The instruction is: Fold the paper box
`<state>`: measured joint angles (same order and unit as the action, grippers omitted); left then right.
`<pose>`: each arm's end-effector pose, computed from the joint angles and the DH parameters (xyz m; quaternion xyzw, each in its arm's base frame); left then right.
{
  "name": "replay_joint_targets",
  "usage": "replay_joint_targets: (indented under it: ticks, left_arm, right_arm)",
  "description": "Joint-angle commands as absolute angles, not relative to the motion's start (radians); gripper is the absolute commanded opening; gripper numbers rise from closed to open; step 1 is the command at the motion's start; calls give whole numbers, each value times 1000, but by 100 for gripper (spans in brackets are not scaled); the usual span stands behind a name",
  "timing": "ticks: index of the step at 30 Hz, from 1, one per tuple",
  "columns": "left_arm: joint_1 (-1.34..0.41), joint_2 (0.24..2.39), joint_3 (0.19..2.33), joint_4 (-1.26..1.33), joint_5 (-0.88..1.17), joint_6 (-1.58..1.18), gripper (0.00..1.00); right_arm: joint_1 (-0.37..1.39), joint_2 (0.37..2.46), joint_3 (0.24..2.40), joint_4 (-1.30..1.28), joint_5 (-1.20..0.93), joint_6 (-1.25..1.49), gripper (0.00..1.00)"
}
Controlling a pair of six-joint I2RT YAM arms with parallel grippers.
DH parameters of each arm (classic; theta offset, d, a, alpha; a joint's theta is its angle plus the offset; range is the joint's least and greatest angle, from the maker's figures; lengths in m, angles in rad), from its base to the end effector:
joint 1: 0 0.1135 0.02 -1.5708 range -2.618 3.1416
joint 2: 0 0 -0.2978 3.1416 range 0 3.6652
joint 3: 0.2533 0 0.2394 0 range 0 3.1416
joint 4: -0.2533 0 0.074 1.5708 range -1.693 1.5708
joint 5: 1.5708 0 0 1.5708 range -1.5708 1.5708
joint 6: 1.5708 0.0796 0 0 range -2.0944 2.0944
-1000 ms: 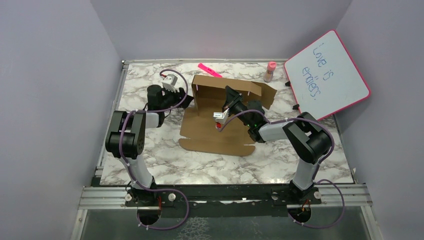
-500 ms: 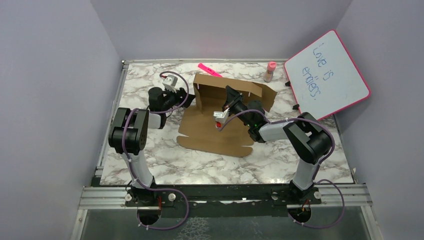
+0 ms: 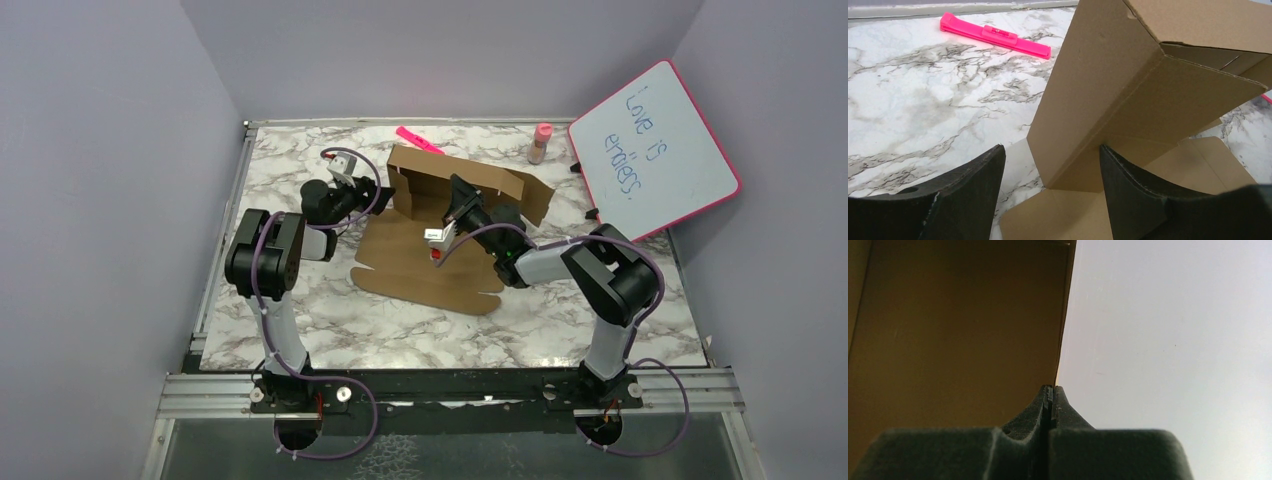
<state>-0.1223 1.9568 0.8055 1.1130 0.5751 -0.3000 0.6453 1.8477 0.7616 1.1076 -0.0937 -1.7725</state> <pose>0.4136 -0.0945 0.1968 0.1346 0.7057 -0.3392 0.6074 0.3276 0.2560 0.2261 -0.6653 0.2161 -0.3537 0.6210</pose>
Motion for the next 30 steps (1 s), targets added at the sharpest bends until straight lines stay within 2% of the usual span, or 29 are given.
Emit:
replay_joint_targets:
  ticks: [1, 13, 30]
  left_arm:
    - [-140, 1976, 808, 1211, 555, -316, 71]
    - [-162, 1982, 804, 1256, 442, -322, 71]
    - [-199, 2057, 861, 1345, 408, -334, 72]
  right_arm:
    - [673, 1868, 750, 1138, -108, -1806, 2]
    - [678, 1822, 763, 1072, -119, -1796, 2]
    - [682, 1791, 787, 972, -157, -1745, 1]
